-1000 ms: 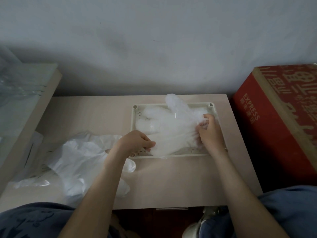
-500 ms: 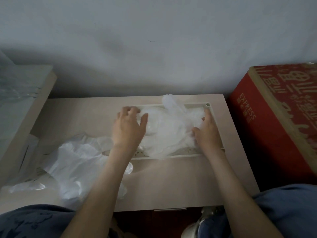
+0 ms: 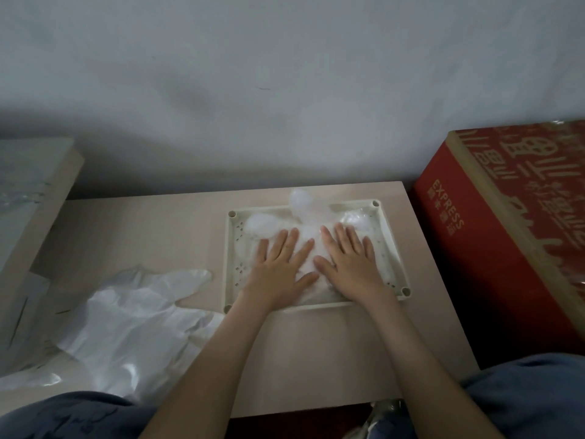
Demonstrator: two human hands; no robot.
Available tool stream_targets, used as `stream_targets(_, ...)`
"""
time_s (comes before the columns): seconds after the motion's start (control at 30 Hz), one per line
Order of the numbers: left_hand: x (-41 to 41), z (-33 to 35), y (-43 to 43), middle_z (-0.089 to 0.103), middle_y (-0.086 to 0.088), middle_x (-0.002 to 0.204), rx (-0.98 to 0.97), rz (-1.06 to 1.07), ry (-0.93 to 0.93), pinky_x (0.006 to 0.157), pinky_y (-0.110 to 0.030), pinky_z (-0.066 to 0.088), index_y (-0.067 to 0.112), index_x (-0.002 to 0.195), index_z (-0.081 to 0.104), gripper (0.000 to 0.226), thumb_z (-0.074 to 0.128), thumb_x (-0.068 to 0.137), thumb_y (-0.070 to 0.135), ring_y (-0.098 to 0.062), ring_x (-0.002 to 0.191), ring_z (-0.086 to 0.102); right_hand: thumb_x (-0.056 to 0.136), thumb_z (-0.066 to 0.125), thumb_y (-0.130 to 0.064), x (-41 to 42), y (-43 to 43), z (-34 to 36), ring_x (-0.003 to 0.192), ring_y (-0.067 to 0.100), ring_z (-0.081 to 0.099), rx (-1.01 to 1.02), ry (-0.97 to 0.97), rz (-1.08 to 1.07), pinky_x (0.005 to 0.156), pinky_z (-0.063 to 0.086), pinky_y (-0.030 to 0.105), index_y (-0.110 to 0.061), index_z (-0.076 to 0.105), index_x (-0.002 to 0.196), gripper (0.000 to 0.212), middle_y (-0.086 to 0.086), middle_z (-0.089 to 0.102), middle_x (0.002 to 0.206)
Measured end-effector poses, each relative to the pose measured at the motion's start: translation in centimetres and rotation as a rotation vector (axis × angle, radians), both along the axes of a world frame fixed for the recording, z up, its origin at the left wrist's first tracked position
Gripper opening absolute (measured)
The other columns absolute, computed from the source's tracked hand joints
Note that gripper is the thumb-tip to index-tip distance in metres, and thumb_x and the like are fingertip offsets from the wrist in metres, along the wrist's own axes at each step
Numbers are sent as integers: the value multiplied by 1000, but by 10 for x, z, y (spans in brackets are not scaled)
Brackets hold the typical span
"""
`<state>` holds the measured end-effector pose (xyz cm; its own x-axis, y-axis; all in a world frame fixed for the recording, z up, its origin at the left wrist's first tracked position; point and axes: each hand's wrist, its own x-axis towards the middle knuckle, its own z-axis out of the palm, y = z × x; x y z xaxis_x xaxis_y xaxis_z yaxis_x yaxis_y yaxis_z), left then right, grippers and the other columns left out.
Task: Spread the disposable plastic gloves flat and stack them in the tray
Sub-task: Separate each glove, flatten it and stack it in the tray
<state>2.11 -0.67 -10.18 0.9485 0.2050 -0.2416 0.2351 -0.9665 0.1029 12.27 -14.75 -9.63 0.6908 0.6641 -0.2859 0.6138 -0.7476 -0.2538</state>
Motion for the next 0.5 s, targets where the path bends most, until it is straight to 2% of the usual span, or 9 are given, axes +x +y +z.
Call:
stream_targets(0.13,-2,0,6,-11,0,160,20,-24,-24,116,-44,-5,35,151,-6,78,-7,80,68,-20,147,-11,97,20,-59,-1,1,0,145,17,-21,23,-12,-9,116,-14,43,-33,-17,149,69,0,-20,159)
stream_targets(0.2,-6,6,6,-6,-1,161,-33,-31,-36,117,-42,-3,33,152,0,79,-9,80,65,-20,147,-7,96,23,-60,-4,-1,4,144,18,-24,65,-5,-35,116,-15,44,-32,-23,147,74,1,-23,158)
stream_targets(0.27,-11,17,10,9,-4,160,-101,-22,-154,117,-41,5,28,152,16,80,-7,83,63,-22,147,7,96,28,-59,-7,-1,12,144,20,-24,123,-60,-66,115,-15,45,-31,-23,147,77,2,-23,158)
stream_targets(0.3,-16,24,13,22,-7,157,-144,2,-259,116,-42,14,25,148,29,80,-3,87,64,-25,144,20,96,31,-57,-10,0,17,145,20,-21,166,-102,-67,115,-14,45,-30,-20,148,78,2,-19,159)
stream_targets(0.37,-35,38,21,47,-9,140,-219,84,-499,105,-42,33,17,132,52,72,8,95,60,-29,125,44,96,41,-50,-20,9,31,147,22,-9,283,-157,-40,117,-5,44,-26,-7,152,77,5,-5,161)
stream_targets(0.4,-46,45,25,53,-8,128,-241,136,-603,98,-40,37,14,121,57,65,14,97,56,-28,113,49,95,48,-44,-26,16,38,147,25,3,349,-173,-17,117,4,44,-22,4,152,75,8,8,160)
stream_targets(0.47,-76,53,34,56,-7,109,-211,260,-705,87,-38,40,9,106,58,55,26,97,52,-26,96,51,89,60,-29,-45,34,47,136,32,32,465,-181,61,109,25,44,-12,32,145,64,12,38,147)
stream_targets(0.5,-91,57,39,55,-7,107,-173,329,-675,85,-38,40,8,105,58,53,31,94,53,-27,95,50,86,63,-22,-57,43,50,126,34,44,498,-178,123,102,33,46,-9,45,136,56,11,50,137)
